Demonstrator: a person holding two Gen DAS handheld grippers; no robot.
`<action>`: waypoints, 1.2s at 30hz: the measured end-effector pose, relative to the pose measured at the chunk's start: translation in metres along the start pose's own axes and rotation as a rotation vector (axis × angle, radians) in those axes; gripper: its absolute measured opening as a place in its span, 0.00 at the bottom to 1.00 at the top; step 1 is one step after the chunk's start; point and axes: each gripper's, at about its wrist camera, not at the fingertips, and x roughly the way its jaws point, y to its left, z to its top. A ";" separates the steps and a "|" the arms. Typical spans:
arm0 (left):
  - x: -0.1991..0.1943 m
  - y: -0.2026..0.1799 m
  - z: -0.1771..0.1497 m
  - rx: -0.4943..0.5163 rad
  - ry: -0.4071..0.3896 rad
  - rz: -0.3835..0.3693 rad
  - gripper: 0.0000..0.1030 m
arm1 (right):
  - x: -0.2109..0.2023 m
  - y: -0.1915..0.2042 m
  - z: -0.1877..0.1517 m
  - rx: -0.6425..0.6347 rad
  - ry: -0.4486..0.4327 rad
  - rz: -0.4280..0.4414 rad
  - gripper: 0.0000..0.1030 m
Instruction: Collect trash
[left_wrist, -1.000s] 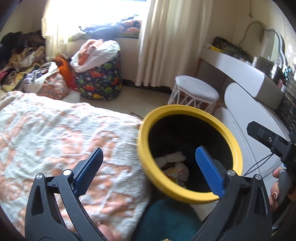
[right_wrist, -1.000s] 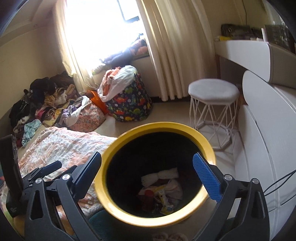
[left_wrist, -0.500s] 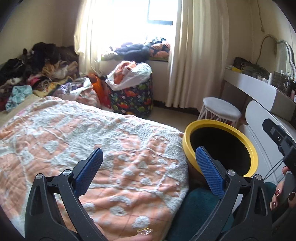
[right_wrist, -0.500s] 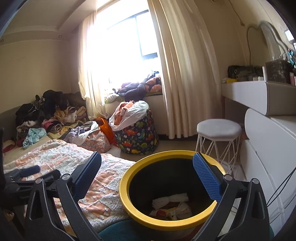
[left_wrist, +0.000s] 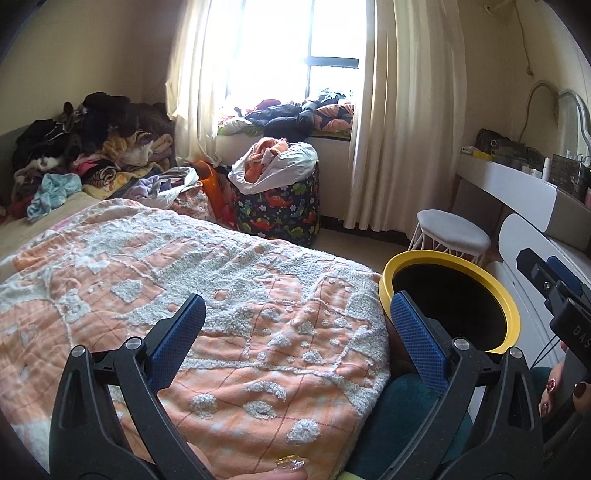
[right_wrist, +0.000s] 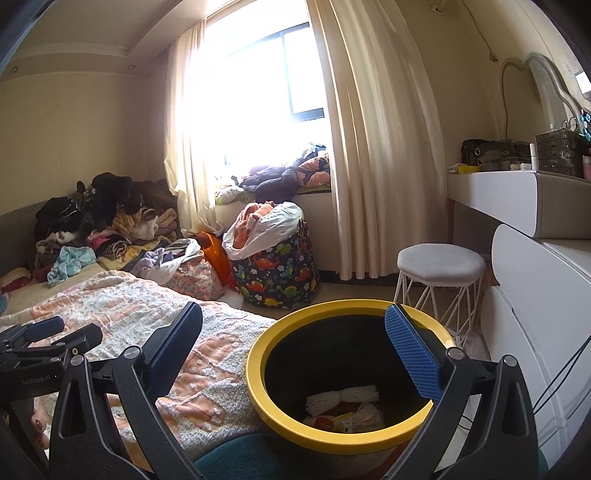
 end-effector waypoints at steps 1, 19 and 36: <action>0.000 0.000 -0.001 0.001 -0.002 -0.001 0.89 | 0.000 0.000 0.000 -0.001 0.001 -0.002 0.94; 0.000 0.000 -0.001 0.001 0.000 -0.003 0.89 | 0.000 0.002 -0.001 0.000 0.000 -0.001 0.94; 0.000 0.000 -0.002 0.000 -0.003 -0.004 0.89 | -0.001 0.002 0.000 0.001 -0.002 -0.002 0.94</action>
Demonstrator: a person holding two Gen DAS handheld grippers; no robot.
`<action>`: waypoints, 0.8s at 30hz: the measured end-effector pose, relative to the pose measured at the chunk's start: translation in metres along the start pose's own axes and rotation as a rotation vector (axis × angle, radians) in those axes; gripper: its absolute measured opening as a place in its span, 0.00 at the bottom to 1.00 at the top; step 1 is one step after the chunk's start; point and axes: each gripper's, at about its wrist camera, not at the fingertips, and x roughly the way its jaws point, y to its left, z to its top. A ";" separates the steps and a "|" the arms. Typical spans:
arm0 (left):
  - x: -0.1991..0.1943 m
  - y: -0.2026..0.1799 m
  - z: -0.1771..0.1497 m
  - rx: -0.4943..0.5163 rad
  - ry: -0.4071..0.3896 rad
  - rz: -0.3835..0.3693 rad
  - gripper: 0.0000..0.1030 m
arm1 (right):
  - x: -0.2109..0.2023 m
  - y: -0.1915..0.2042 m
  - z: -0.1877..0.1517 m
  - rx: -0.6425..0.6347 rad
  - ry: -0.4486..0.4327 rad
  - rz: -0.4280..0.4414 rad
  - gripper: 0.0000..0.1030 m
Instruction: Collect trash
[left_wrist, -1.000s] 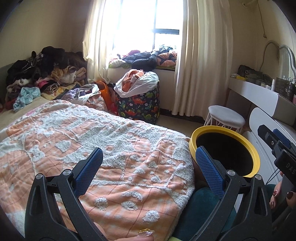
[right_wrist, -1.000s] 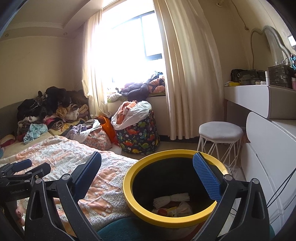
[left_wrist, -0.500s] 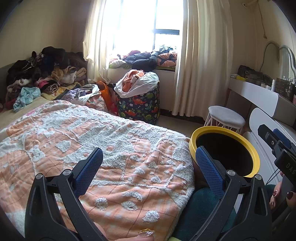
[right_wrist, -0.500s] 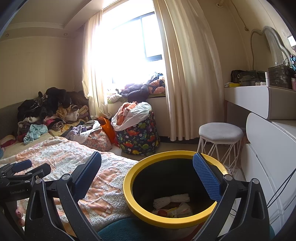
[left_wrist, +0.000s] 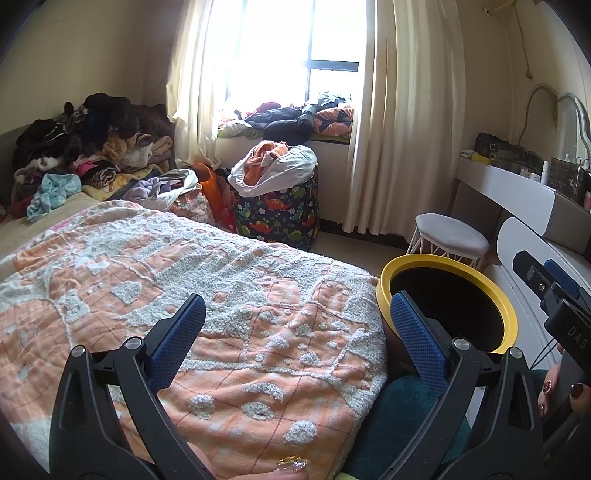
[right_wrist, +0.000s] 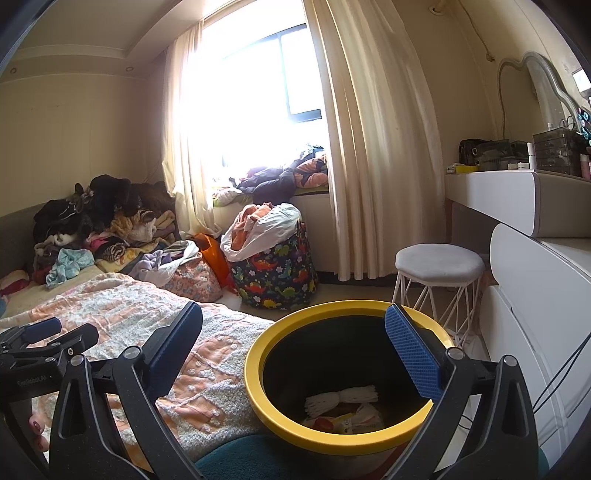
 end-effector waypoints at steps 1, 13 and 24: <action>0.000 0.000 0.000 -0.001 0.000 -0.001 0.89 | 0.000 0.000 0.000 0.000 0.001 0.000 0.94; 0.001 0.001 0.000 -0.004 0.000 -0.003 0.89 | 0.000 -0.001 0.000 -0.001 0.002 0.002 0.94; 0.007 0.004 0.003 -0.007 0.028 0.066 0.89 | 0.005 0.008 0.000 -0.005 0.031 0.019 0.94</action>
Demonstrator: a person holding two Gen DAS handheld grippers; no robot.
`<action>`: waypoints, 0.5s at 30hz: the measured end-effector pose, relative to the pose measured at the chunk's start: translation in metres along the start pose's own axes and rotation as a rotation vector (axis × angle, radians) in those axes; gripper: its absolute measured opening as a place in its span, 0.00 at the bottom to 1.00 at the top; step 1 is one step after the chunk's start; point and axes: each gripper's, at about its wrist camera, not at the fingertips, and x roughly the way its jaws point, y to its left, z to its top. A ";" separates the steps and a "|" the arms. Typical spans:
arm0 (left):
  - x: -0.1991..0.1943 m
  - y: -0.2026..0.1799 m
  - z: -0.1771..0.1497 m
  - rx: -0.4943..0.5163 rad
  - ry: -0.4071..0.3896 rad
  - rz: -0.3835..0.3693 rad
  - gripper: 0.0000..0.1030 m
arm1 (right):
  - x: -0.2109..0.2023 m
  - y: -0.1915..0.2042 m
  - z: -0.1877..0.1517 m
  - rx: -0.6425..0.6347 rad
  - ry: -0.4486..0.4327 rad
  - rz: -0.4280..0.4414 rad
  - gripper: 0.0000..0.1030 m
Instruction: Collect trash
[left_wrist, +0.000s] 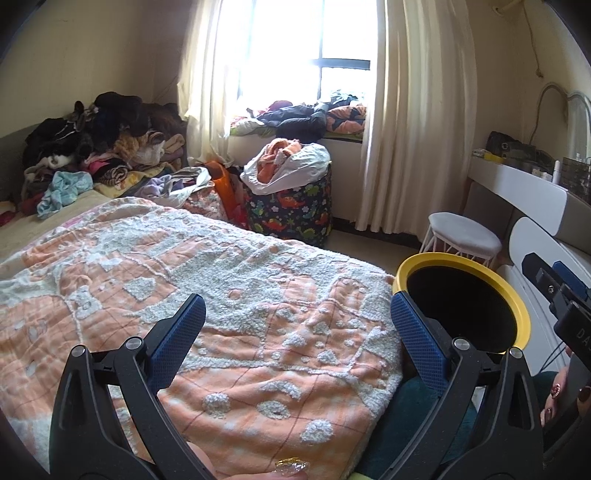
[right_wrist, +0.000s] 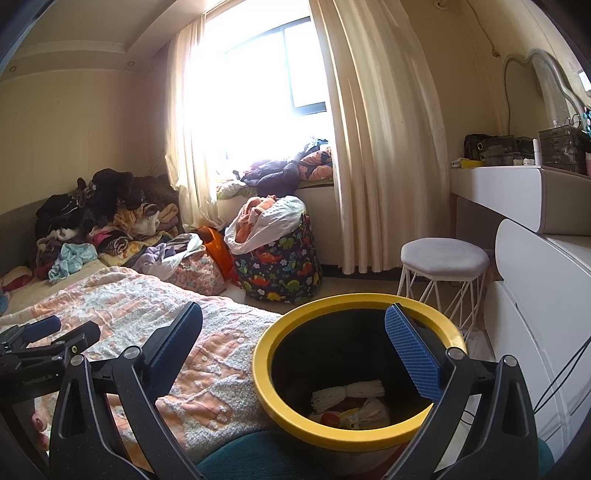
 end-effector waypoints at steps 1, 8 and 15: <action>0.002 0.004 0.001 -0.014 0.007 0.006 0.89 | 0.002 0.006 0.002 -0.004 0.004 0.011 0.94; -0.007 0.109 0.004 -0.219 0.033 0.224 0.89 | 0.032 0.122 0.029 -0.125 0.093 0.330 0.94; -0.023 0.310 -0.034 -0.478 0.194 0.718 0.89 | 0.078 0.336 -0.038 -0.329 0.520 0.757 0.94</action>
